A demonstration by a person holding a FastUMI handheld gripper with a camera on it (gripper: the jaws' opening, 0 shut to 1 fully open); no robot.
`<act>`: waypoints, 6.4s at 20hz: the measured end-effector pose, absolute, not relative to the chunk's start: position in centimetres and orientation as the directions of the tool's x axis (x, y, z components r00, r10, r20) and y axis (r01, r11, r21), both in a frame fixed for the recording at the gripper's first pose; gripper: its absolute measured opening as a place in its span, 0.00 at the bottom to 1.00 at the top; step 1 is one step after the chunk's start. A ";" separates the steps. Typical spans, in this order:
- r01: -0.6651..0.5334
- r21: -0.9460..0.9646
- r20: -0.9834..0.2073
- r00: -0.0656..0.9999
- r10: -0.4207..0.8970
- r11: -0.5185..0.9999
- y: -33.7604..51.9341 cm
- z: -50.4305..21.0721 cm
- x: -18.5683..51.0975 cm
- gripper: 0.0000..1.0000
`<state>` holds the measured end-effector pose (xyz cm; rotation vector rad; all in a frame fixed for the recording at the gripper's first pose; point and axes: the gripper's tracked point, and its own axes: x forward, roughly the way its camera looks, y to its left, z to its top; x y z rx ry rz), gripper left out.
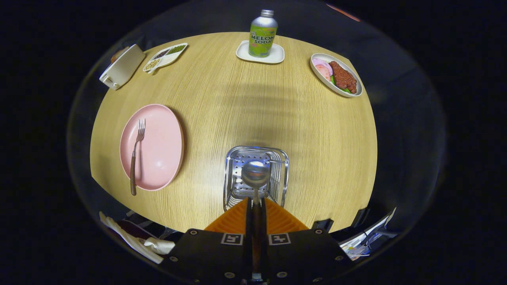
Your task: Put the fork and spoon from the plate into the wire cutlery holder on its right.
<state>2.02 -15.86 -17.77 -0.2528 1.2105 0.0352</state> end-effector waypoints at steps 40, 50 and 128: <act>-0.290 -0.158 -0.540 0.826 0.163 0.944 9.1 -18.3 2.9 0.99; -0.307 -0.142 -0.634 0.758 0.152 0.941 9.8 -24.0 2.4 0.91; -0.390 -0.271 -0.952 0.243 -0.186 0.880 -18.1 -14.9 -1.3 0.07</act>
